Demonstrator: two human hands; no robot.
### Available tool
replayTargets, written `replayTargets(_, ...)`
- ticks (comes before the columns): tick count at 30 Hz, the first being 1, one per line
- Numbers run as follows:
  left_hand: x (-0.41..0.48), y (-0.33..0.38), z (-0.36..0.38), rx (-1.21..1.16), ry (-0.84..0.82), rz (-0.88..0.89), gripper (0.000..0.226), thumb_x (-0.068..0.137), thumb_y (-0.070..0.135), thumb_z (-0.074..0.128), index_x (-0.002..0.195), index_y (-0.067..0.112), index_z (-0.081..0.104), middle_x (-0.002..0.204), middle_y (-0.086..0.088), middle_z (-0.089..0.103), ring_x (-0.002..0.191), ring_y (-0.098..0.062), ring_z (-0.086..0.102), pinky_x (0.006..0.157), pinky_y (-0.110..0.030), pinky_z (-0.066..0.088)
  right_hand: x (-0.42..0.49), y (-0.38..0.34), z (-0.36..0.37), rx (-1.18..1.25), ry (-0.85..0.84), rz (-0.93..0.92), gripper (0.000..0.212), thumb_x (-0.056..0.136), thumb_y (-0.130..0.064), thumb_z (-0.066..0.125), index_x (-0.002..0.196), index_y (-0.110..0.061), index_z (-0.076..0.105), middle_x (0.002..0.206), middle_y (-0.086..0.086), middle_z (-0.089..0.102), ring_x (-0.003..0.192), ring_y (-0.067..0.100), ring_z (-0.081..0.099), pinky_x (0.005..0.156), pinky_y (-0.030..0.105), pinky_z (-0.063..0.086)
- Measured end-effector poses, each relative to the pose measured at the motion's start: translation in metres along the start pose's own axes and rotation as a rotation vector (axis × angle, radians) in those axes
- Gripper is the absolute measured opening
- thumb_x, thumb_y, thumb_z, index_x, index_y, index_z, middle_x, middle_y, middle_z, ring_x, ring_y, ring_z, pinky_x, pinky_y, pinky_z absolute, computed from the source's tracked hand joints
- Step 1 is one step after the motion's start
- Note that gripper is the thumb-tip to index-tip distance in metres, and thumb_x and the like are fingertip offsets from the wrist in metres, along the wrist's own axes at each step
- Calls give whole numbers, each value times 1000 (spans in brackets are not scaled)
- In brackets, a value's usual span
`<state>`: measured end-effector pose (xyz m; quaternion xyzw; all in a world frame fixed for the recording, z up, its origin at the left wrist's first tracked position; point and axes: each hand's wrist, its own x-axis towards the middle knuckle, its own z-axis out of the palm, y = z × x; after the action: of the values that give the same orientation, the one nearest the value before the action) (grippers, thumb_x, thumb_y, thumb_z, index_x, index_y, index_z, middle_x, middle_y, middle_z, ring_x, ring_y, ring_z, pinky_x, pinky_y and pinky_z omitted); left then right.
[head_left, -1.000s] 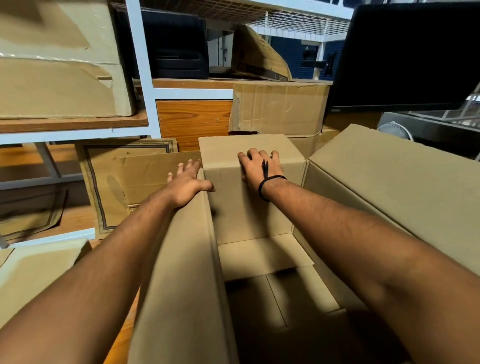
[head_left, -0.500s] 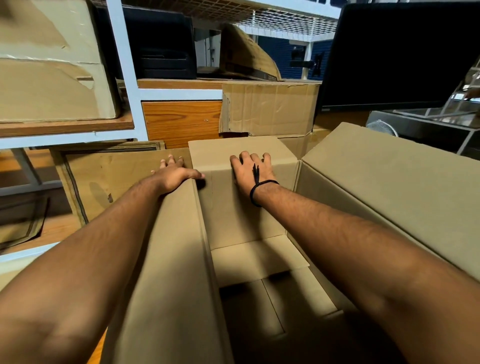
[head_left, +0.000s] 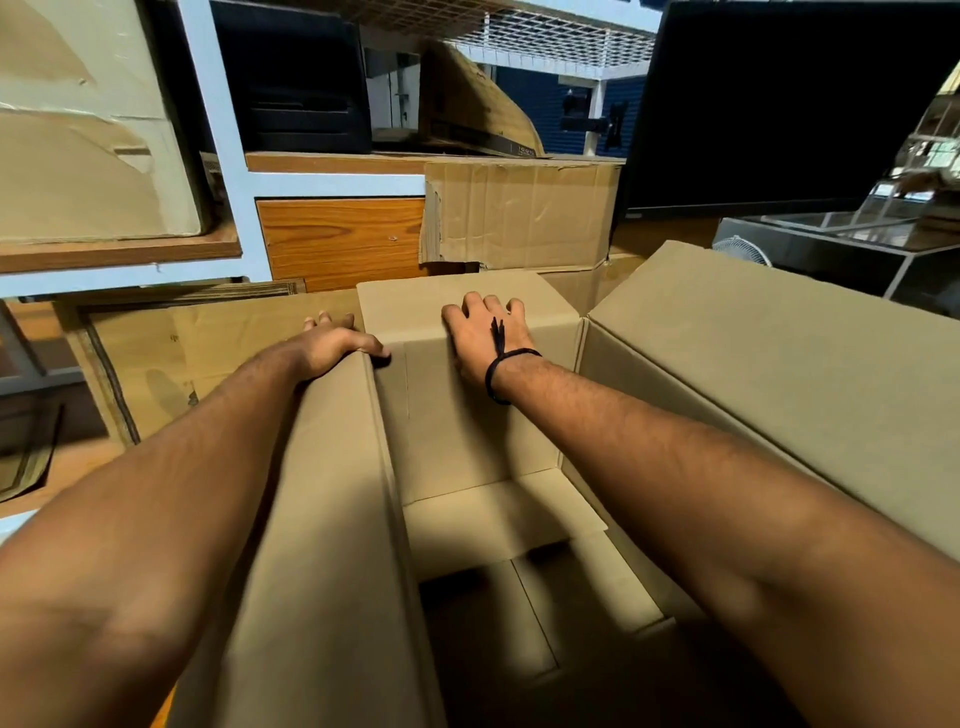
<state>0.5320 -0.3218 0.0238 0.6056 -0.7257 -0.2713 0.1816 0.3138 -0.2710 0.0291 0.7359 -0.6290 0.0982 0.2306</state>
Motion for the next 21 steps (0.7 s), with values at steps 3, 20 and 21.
replayTargets(3, 0, 2, 2, -52, -27, 40, 103, 54, 56, 58, 149, 37, 21, 159, -15, -10, 144, -30, -20, 114, -56, -9, 4, 9, 0, 93, -86, 2, 64, 81, -35, 68, 137, -26, 40, 135, 8, 39, 124, 28, 38, 102, 48, 33)
replayTargets(20, -12, 8, 13, -114, 5, -47, 80, 78, 80, 33, 146, 38, 28, 159, -10, -12, 145, -24, -20, 111, -56, -16, -16, 19, -1, 161, -167, -23, 81, 82, -35, 69, 148, -19, 25, 158, 7, 20, 145, 23, 19, 118, 46, 15)
replayTargets(21, -12, 9, 14, -112, 9, -47, 79, 78, 79, 32, 146, 39, 28, 159, -10, -12, 145, -24, -20, 112, -56, -15, -20, 20, -2, 164, -168, -27, 81, 82, -35, 69, 148, -19, 25, 158, 7, 21, 145, 23, 19, 118, 46, 15)
